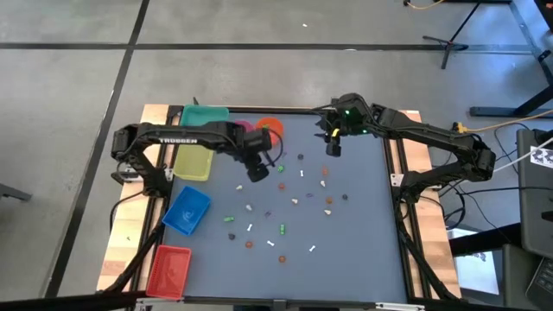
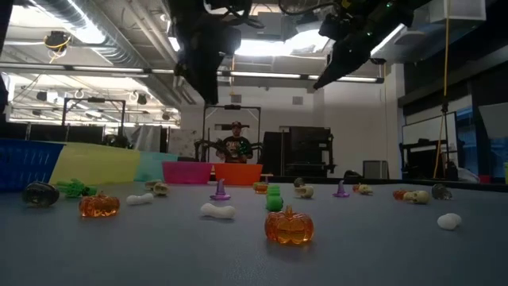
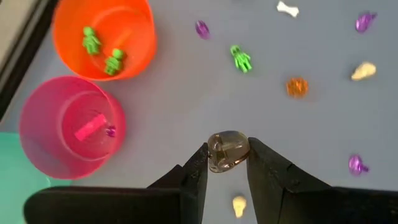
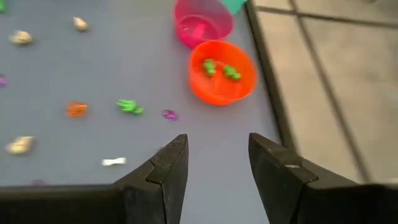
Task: Sort Halloween decoration
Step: Put the black skull toy into the green bin
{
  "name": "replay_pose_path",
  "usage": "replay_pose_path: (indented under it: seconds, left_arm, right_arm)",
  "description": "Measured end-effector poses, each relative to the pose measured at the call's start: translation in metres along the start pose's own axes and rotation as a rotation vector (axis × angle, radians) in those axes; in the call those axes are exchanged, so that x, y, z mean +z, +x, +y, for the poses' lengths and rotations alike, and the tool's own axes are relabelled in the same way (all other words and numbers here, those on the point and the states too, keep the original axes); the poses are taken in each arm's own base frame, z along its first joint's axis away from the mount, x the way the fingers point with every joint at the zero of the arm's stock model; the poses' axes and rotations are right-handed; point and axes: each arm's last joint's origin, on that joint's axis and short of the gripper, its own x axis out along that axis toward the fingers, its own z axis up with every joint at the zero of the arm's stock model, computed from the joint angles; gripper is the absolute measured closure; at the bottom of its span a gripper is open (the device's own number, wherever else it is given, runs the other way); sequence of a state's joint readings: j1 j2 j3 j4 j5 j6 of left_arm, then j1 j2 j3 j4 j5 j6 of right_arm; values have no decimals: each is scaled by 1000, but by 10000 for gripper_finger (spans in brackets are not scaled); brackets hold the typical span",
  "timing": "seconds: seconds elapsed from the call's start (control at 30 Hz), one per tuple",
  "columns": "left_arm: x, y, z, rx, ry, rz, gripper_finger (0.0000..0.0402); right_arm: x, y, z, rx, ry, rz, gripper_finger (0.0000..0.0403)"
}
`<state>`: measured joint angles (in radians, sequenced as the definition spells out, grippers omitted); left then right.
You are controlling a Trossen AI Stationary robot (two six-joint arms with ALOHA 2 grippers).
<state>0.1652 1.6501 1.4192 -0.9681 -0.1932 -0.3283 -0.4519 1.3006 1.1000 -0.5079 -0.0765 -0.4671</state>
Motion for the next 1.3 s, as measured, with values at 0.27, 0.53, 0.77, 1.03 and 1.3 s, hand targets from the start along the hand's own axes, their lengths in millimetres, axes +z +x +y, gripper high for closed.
replay_pose_path:
  seconds: [0.27,0.53,0.77,1.03,1.3]
  left_arm:
    - [10,-5,19,20,-19,-9,330]
    - [13,-3,33,41,-46,-1,330]
    - [0,-4,30,62,7,116,330]
    - [-14,-9,14,65,117,205,330]
    - [-34,-18,-4,97,144,330,330]
  right_arm:
    - [6,-1,-6,-127,-192,-19,235]
    - [6,-1,-7,-127,-164,-21,235]
    - [7,-1,-7,-129,-100,-38,235]
    - [9,-1,-7,-136,-60,-56,235]
    - [15,-2,-9,-128,-66,-133,235]
